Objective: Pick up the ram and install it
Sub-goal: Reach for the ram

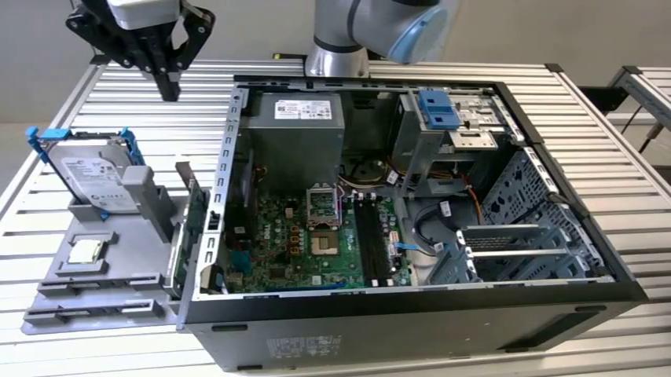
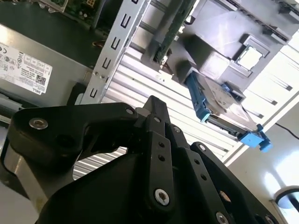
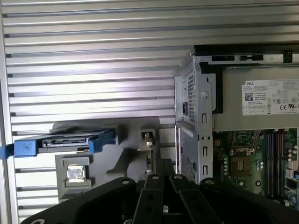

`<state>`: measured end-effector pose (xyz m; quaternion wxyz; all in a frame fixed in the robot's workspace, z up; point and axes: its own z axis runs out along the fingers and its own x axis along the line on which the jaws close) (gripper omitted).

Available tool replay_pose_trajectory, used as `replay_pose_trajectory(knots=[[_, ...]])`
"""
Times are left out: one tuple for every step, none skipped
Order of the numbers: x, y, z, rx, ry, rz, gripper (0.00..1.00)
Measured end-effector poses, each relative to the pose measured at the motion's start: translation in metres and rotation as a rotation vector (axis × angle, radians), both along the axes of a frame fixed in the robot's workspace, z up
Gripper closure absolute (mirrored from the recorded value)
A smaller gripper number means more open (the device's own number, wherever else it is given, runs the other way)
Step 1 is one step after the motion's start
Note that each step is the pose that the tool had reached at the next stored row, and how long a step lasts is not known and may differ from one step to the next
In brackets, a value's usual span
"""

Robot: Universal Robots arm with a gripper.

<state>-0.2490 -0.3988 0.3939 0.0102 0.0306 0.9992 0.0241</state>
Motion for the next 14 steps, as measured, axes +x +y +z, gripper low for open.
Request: replay_pose_trajectory(knots=[[-0.0035, 0.0000, 0.0000, 0.0000, 0.0000, 0.000, 1.00], [-0.0068, 0.0000, 0.0000, 0.0000, -0.0001, 0.000, 1.00], [-0.0105, 0.0000, 0.0000, 0.0000, 0.0000, 0.001, 1.00], [-0.0139, 0.0000, 0.0000, 0.0000, -0.0001, 0.001, 1.00], [-0.0176, 0.0000, 0.0000, 0.0000, 0.0000, 0.001, 1.00], [-0.0210, 0.0000, 0.0000, -0.0001, 0.0001, 0.001, 1.00], [-0.0248, 0.0000, 0.0000, 0.0000, 0.0000, 0.001, 1.00], [-0.0283, 0.0000, 0.0000, -0.0001, 0.0000, 0.001, 1.00], [-0.0321, 0.0000, 0.0000, 0.0000, 0.0000, 0.002, 1.00], [-0.0356, 0.0000, 0.0000, 0.0000, 0.0000, 0.002, 1.00], [-0.0387, 0.0000, 0.0000, 0.0000, 0.0000, 0.002, 1.00], [-0.0420, 0.0000, 0.0000, 0.0000, 0.0000, 0.002, 1.00], [-0.0452, 0.0000, 0.0000, 0.0000, 0.0000, 0.003, 1.00], [-0.0485, 0.0000, 0.0000, 0.0000, 0.0000, 0.003, 1.00]])
